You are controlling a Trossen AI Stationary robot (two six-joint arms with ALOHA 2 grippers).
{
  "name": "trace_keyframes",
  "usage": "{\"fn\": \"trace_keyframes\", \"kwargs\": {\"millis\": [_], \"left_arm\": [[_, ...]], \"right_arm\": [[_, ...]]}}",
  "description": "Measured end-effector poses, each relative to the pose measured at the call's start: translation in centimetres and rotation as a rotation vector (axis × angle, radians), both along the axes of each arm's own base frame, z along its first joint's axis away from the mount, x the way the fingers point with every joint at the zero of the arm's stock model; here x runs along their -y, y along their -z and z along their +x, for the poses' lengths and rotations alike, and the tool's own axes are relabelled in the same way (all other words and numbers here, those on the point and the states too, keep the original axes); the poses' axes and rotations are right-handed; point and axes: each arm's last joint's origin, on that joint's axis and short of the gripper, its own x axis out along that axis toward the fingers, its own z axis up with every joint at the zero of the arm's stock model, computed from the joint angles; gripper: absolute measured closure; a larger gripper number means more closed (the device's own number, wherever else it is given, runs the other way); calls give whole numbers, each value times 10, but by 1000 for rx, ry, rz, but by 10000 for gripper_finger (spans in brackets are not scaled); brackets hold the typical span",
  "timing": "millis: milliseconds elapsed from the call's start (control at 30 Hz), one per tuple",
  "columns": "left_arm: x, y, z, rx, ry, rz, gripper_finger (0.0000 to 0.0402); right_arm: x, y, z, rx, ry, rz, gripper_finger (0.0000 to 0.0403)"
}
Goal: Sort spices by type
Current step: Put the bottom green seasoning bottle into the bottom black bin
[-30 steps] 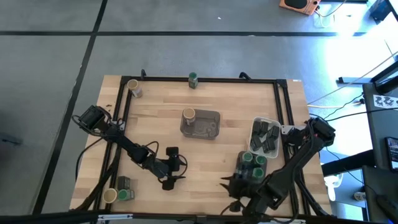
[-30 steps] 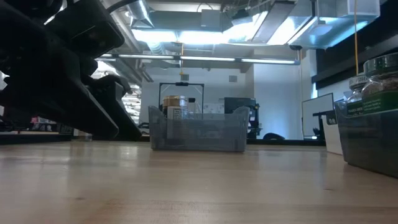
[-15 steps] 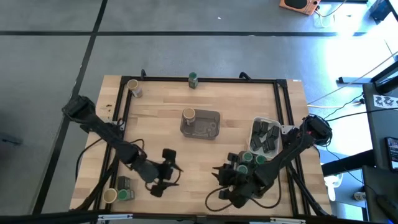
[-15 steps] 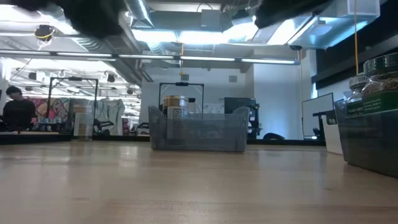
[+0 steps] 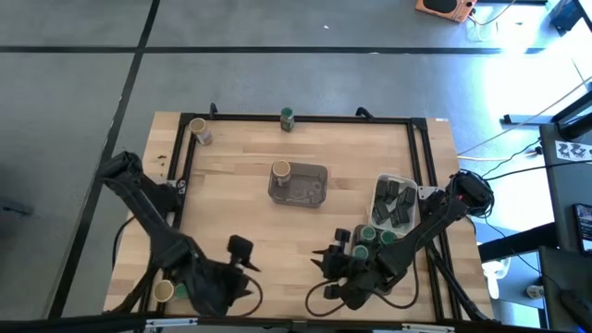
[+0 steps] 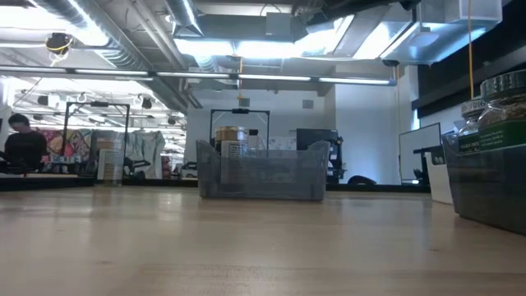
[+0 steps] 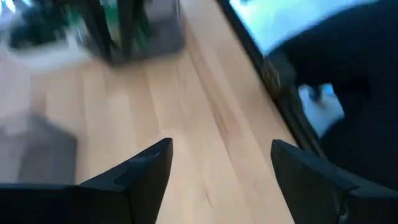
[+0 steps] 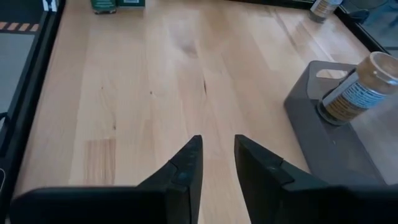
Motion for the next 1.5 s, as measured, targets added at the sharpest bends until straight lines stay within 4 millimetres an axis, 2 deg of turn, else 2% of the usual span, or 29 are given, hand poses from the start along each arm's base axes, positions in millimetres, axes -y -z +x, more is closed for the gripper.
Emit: {"fn": "trace_keyframes", "kwargs": {"millis": [133, 333, 667, 867, 1100, 1300, 1500], "left_arm": [[9, -2, -14, -150, -78, -54, 133], [19, 10, -43, -407, -272, -204, 133], [41, 14, -94, -537, -484, -338, 133], [43, 15, -116, -554, -630, -347, 133], [50, 25, -127, -523, -647, -290, 133], [58, 39, -127, -535, -646, -238, 133], [57, 41, -128, -545, -655, -211, 133]], "right_arm": [[0, 0, 0, -2, -7, -23, 311], [5, 0, 4, -11, -9, -53, 311], [28, 1, 20, -31, 38, -58, 311], [33, 12, 27, -75, 29, -74, 311], [29, 25, 30, -125, -18, -86, 311], [28, 26, 31, -131, -37, -75, 311], [28, 25, 31, -123, -47, -78, 311]]}}
